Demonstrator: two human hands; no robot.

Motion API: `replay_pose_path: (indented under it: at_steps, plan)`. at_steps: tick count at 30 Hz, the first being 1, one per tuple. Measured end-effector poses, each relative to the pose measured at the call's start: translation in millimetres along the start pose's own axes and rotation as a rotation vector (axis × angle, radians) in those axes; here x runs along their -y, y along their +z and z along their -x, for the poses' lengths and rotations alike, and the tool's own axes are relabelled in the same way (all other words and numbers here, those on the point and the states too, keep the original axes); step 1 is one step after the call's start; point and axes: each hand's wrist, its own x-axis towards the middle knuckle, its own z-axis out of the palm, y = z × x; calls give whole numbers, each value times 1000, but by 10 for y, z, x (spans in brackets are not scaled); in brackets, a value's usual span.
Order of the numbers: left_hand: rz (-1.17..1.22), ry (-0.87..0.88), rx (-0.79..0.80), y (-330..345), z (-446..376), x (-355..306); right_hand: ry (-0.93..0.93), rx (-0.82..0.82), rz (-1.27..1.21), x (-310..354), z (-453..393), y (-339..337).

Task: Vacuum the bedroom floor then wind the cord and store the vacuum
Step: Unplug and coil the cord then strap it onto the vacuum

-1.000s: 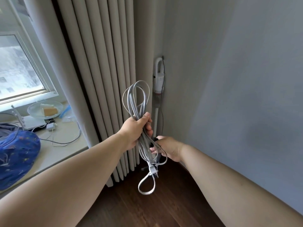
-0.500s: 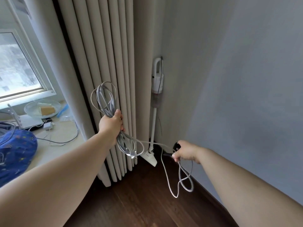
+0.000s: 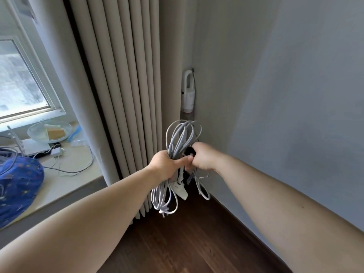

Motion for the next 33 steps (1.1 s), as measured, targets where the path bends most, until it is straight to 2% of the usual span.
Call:
replay_pose_path:
  at_steps: [3,5,10,14,17,18,20,23,24,26,28,29,31,33]
  plan:
    - [103,48,-93,-50,-49,38,6,37,-61,-36,41,-21]
    - [127,68,-87,-87,-68,65,15,67,-84,-64,55,-16]
    - [-50,24,-40,-123,-70,117,-47,70,-496,11,76,-4]
    - [-49,-17,-138,-247,-98,259,92,-171,-639,-223,63,-176]
    - [4,-78,-306,-354,-115,379,346,-477,-357,-620,7,-282]
    - [36,-109,-350,-387,-130,412,441,-534,-263,-742,6,-307]
    - [94,-156,-402,-438,-139,451,555,-456,-75,-886,33,-311]
    - [133,-185,-391,-418,-142,432,546,-203,108,-810,92,-176]
    - [131,-184,-369,-385,-141,407,497,-195,74,-737,97,-104]
    - [139,-181,-332,-295,-142,351,327,-236,-213,-532,73,36]
    - [171,-173,-311,-208,-143,290,156,-170,-551,-311,61,152]
    - [179,-169,-304,-177,-139,263,113,-113,-645,-239,45,213]
    - [183,-157,-276,-140,-128,226,98,-38,-671,-183,10,313]
    - [203,-124,-220,-135,-119,218,108,-43,-651,-211,-53,393]
